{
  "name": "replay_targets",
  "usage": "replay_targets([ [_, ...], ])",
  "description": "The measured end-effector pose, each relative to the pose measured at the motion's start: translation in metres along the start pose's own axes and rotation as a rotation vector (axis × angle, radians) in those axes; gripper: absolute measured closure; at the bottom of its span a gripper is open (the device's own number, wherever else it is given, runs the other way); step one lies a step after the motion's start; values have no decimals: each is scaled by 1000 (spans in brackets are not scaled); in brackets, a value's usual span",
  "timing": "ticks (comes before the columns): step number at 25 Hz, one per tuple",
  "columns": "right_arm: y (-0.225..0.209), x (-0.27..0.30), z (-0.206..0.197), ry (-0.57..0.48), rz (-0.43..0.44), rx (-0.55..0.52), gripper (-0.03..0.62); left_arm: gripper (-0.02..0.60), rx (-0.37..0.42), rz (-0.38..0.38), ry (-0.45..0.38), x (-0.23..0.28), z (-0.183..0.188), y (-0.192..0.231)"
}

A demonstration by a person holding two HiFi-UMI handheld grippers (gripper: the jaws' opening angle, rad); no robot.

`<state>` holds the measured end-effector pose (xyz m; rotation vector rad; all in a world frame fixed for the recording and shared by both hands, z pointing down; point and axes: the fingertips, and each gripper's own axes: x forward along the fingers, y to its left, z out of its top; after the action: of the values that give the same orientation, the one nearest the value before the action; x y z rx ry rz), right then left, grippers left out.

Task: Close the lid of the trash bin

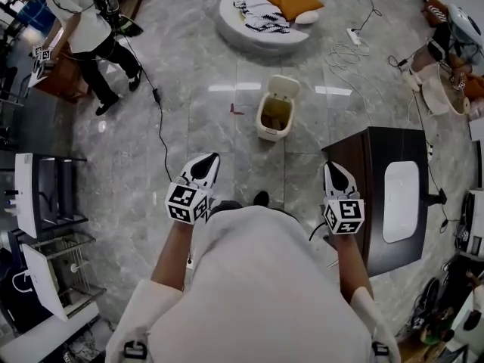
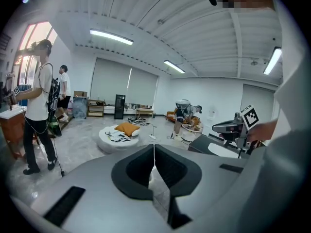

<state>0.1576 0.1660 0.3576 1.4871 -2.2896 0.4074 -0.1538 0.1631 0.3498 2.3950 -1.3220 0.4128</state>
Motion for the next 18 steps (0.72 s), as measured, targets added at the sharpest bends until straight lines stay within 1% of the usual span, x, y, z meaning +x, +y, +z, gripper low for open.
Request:
replay_targets([
  [9,-18,23,11,13,10,1,562,561,23,-6,-1,34,24,4],
  [18,-30,53,17,32,-15,8,562,561,1,-45,25,74,25,20],
])
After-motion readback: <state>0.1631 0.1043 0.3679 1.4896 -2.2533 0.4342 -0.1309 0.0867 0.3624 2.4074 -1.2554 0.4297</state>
